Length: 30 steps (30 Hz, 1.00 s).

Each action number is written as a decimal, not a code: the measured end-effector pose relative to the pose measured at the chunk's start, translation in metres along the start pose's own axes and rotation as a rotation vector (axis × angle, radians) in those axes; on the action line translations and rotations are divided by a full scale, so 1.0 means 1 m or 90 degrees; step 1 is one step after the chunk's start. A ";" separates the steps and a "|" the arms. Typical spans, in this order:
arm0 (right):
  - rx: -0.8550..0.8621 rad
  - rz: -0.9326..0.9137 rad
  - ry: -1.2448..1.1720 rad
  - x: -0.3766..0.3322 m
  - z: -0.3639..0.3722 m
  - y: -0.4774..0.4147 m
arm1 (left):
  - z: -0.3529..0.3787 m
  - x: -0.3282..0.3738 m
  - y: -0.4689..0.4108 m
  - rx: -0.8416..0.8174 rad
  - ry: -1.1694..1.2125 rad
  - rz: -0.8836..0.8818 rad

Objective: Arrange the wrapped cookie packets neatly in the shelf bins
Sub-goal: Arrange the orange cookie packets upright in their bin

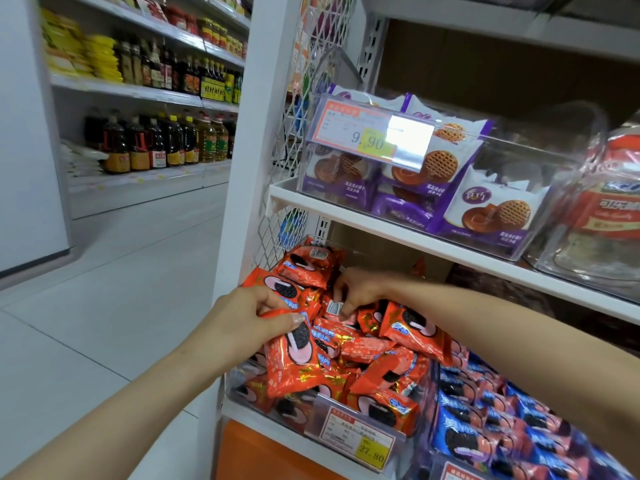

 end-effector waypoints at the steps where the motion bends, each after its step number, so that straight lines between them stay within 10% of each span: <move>1: 0.001 0.001 0.003 -0.001 0.001 0.000 | 0.000 0.000 0.000 0.001 0.000 0.001; 30: 0.010 -0.031 -0.003 0.001 0.001 -0.006 | 0.002 -0.007 -0.003 -0.059 -0.027 -0.027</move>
Point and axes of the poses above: each hand's wrist, its own y-axis away from the middle knuckle, its own z-axis out of the palm, x = y × z, the point moved 7 cm from there along -y, towards the middle knuckle, and after that the axes turned 3 degrees about y, right-handed, at the moved point
